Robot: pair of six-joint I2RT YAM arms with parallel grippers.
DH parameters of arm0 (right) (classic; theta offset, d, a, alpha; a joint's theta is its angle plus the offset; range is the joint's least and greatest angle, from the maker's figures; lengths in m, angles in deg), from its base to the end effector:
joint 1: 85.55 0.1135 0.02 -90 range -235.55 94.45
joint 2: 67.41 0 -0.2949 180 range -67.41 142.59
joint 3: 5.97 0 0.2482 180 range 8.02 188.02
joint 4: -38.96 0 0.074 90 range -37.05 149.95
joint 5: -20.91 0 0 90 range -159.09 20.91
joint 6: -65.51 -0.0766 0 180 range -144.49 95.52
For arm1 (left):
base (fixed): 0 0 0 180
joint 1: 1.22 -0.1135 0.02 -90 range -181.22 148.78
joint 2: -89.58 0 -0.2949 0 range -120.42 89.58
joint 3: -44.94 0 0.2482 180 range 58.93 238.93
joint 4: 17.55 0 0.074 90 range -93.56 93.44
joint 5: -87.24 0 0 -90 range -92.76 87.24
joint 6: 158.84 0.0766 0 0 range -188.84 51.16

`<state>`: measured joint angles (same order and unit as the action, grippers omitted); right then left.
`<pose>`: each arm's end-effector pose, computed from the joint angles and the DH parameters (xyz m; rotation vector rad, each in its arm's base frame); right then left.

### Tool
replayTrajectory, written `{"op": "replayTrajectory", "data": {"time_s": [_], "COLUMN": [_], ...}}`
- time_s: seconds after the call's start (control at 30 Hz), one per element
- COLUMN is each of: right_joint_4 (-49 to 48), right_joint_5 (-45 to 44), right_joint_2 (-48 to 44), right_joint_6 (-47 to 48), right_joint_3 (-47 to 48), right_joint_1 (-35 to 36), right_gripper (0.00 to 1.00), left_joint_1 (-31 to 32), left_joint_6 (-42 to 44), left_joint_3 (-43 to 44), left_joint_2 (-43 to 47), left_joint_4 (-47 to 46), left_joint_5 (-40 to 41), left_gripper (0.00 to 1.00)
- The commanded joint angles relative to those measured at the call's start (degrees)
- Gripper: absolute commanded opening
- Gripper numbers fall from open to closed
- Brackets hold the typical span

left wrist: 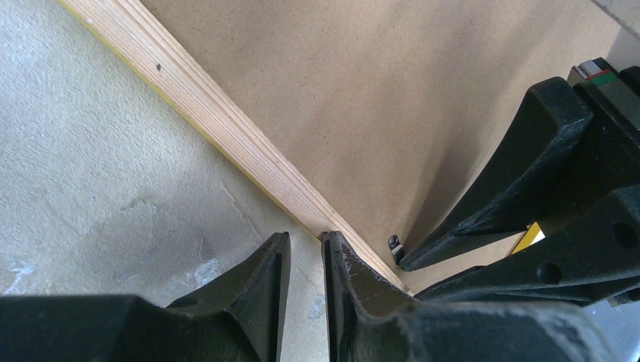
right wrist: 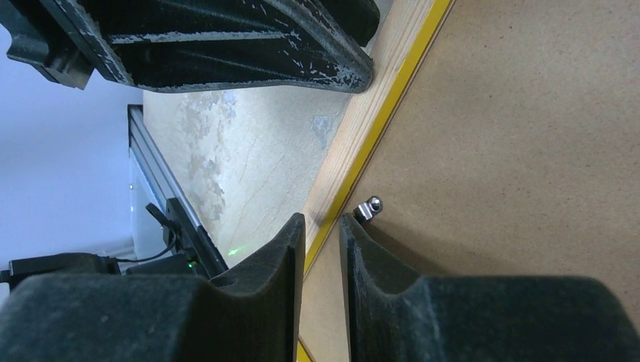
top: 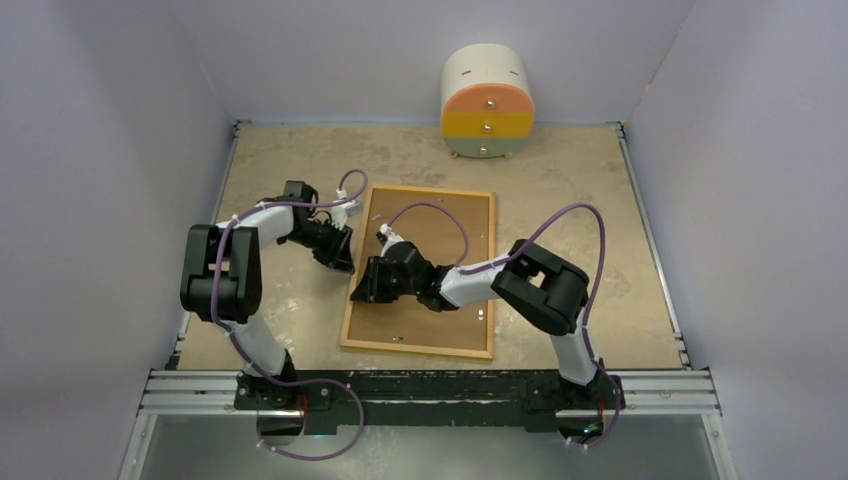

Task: Put the photo into the frame
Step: Install the photo frame at the center of the board.

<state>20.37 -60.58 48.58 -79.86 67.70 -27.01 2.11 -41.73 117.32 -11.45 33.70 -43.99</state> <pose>0.2355 0.4067 0.1512 -0.1737 2.2754 1.3397 0.3138 -0.0688 0.1544 0.7878 2.5571 -0.9357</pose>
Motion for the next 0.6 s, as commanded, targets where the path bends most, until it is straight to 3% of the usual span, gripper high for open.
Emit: {"op": "replayTrajectory", "data": {"time_s": [0.0, 0.33, 0.57], "right_joint_4": [0.6, -4.7, -8.5], "right_joint_5": [-3.5, 1.0, 5.0], "right_joint_2": [1.5, 0.2, -5.6], "right_joint_6": [1.6, 2.1, 0.3], "right_joint_3": [0.7, -0.2, -5.9], "right_joint_1": [-0.8, -1.5, -1.7], "right_gripper": [0.26, 0.24, 0.35], "left_joint_1": [1.8, 2.0, 2.0], "left_joint_6": [1.6, 2.2, 2.2], "left_joint_3": [0.8, 0.9, 1.2], "left_joint_2": [-0.3, -0.4, -0.1], "left_joint_4": [-1.7, -1.6, -1.4], "left_joint_5": [1.3, 2.2, 2.4], "left_gripper": [0.25, 0.23, 0.21]}}
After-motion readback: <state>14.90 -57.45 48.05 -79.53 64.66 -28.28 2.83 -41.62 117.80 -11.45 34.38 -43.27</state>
